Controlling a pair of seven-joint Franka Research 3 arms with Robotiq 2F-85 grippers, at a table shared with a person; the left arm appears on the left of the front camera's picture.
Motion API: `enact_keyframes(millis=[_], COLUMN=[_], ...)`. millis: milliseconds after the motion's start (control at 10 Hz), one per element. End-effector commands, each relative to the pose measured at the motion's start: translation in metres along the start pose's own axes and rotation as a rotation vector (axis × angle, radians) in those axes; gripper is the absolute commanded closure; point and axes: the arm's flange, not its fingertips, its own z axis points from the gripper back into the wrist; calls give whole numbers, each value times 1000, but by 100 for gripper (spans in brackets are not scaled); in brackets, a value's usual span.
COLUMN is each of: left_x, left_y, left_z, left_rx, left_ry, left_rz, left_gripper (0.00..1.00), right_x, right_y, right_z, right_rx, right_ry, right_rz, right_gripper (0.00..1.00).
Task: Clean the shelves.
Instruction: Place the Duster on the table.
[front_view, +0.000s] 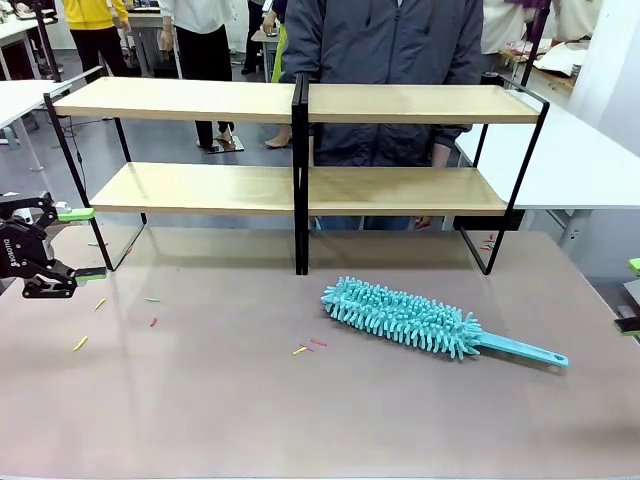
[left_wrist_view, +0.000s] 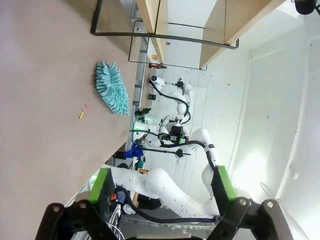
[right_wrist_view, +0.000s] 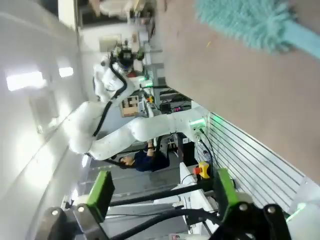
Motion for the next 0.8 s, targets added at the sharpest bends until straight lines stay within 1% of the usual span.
enact_keyframes(millis=[0,700], left_x=[-5,-5], left_y=[-1,-1], left_z=[-3,-3], left_rx=[-27,-27], left_ry=[-7,-7], left_rz=[-11,-11], left_gripper=[0,0], right_x=[-13,-13], right_y=[1,1], right_z=[0,0], right_rx=[65,65], right_ry=[64,64], right_rz=[73,73], right_gripper=[0,0])
